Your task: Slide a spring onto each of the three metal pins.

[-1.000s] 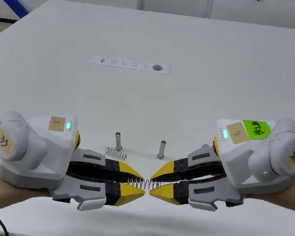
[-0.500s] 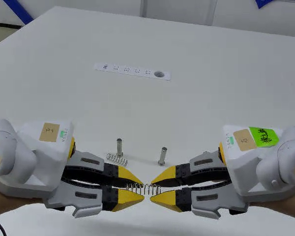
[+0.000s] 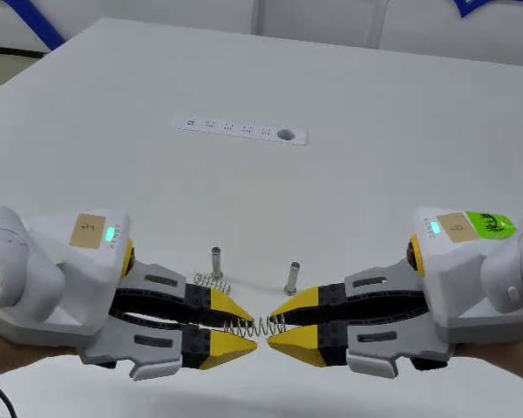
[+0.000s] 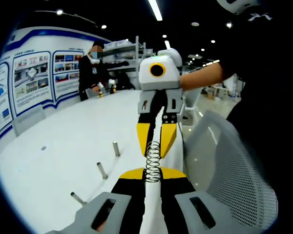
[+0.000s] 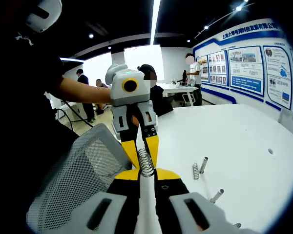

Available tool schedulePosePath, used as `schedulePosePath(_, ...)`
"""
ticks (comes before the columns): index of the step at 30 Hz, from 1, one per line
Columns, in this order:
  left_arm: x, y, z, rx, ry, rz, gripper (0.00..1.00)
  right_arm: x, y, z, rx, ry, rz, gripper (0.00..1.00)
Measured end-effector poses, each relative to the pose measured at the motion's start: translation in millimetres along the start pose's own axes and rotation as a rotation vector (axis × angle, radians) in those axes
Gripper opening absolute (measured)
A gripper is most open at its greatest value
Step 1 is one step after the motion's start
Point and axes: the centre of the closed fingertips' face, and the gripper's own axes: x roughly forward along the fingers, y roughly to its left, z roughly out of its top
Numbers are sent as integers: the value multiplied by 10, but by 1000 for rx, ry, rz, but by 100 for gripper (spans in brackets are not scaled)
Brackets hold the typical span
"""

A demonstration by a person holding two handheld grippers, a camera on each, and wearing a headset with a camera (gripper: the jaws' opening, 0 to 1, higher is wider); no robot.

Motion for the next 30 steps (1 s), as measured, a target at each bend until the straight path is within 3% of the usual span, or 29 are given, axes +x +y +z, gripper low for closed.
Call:
schedulePosePath(10,47,-13,75,13,-7,14,10,-32,33,251,16,-88,15,11)
schedulePosePath(18,105,-13,136,32,-9,13,10,21,62,406,-26,-99,11,11)
schedulePosePath(27,98,7,75,44,-10,35,11,52,38,351,-66,-54,-7,11)
schedulePosePath(30,56,55,-68,18,29,56,13,47,9,365,-63,-61,-16,11)
